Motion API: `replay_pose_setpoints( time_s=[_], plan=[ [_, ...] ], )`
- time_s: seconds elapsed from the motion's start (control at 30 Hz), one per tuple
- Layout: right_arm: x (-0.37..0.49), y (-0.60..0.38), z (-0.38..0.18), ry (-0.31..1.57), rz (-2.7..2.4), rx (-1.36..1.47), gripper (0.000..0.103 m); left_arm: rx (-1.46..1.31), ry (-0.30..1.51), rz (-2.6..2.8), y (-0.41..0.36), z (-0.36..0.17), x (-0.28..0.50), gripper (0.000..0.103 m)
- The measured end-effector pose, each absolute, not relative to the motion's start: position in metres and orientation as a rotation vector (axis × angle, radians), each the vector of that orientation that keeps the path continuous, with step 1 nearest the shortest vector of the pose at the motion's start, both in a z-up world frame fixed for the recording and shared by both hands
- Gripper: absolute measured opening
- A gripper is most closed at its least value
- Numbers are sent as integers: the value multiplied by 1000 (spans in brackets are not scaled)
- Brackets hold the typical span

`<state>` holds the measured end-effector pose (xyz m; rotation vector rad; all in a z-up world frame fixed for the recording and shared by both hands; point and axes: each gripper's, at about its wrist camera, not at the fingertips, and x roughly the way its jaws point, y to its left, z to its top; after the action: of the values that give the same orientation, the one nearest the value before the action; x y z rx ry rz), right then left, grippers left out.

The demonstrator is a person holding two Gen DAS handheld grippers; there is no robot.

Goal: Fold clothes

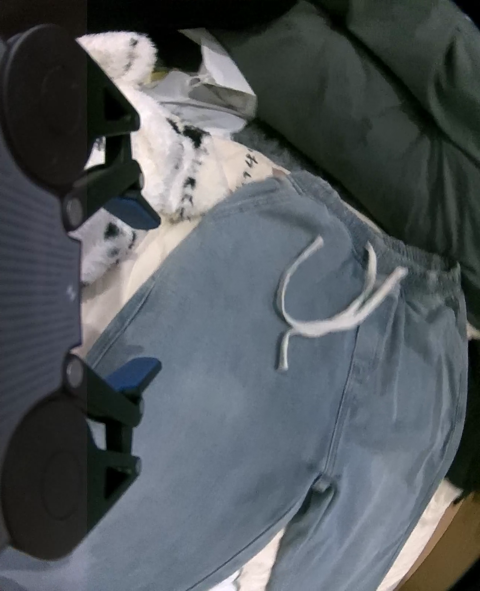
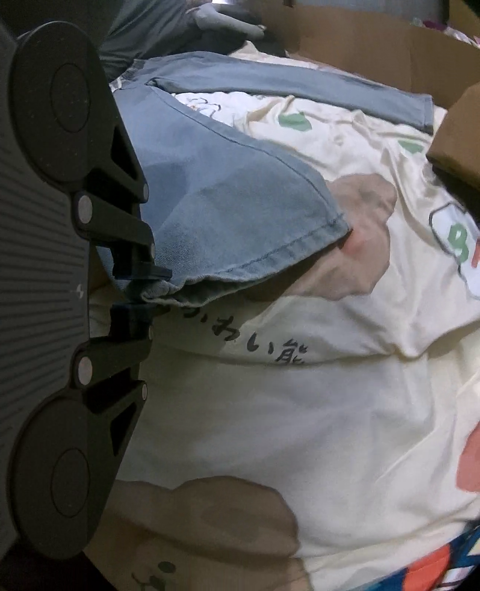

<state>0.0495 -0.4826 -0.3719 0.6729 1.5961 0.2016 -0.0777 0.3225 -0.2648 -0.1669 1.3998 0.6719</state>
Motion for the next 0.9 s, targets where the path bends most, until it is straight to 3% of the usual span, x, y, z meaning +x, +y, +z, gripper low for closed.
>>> replay_pose_setpoints(
  time_s=[0.2,0.5,0.9],
  plan=[
    [58,-473,-354,1585,221,613,10,-293,1373,746,350,-274,-93,73],
    [67,-464,-330,1545,237,544,10,-535,1301,869,388,-286,-126,48],
    [70,-450,-313,1531,204,475,10,-763,1210,874,407,-320,-132,50]
  ],
)
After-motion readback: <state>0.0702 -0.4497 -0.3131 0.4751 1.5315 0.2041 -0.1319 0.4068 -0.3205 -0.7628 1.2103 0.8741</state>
